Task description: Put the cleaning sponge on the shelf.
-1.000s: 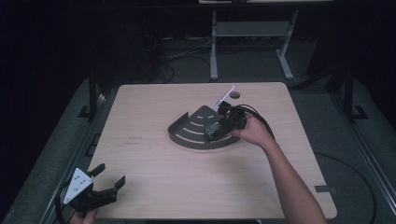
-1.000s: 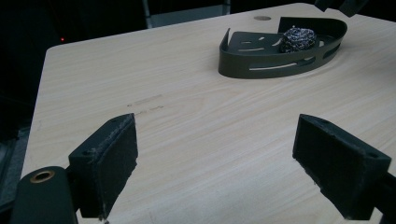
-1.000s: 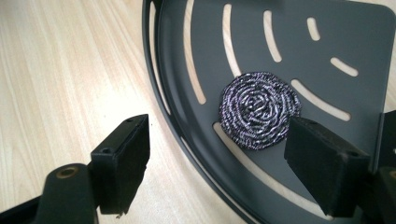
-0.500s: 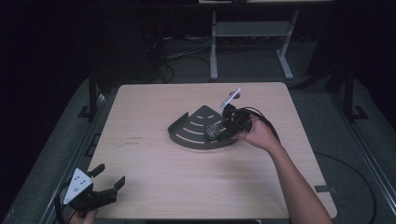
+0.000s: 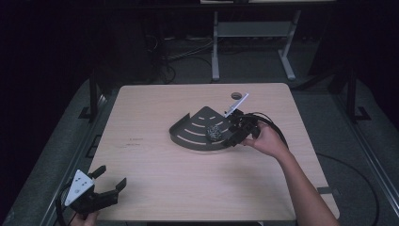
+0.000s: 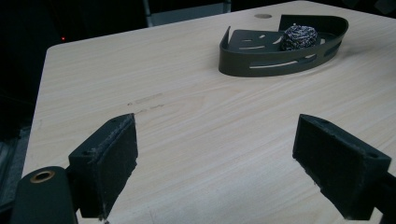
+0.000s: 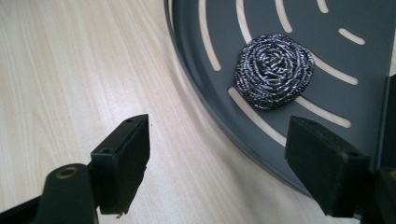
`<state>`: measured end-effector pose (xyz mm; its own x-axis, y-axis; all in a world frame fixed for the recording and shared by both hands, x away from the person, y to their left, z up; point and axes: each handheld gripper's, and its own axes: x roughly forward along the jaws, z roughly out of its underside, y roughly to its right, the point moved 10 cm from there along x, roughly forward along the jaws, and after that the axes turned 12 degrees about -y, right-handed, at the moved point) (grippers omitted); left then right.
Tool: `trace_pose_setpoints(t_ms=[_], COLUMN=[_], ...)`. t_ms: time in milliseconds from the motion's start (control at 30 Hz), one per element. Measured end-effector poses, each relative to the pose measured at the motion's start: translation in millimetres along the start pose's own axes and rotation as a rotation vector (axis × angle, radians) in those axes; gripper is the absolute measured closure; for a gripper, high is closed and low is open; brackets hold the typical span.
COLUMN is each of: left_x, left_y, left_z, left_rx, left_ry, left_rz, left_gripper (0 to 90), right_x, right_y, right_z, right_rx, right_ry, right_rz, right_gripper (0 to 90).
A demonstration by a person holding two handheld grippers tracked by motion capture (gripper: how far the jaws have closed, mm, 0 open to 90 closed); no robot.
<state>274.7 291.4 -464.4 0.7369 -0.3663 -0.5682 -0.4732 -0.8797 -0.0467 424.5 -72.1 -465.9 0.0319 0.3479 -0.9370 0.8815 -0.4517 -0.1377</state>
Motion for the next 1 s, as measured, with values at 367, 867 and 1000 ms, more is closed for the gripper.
trace_pose_setpoints(t_ms=[367, 867, 1000], left_x=[0.1, 0.7, 1.0], left_y=[0.5, 1.0, 1.4], left_z=[0.0, 0.1, 0.1], left_rx=[0.001, 0.007, 0.006], left_ry=[-0.001, -0.004, -0.004], left_rz=[-0.001, -0.003, -0.002], left_gripper=[13.2, 13.2, 13.2], right_x=[0.9, 4.1, 5.5], right_y=[-8.6, -20.1, -23.3], right_z=[12.5, 33.6, 40.8], right_rx=[-0.005, -0.011, -0.011], right_ry=[0.002, 0.014, 0.015], right_rz=[-0.010, -0.001, 0.000], right_gripper=[22.0, 21.9, 21.8])
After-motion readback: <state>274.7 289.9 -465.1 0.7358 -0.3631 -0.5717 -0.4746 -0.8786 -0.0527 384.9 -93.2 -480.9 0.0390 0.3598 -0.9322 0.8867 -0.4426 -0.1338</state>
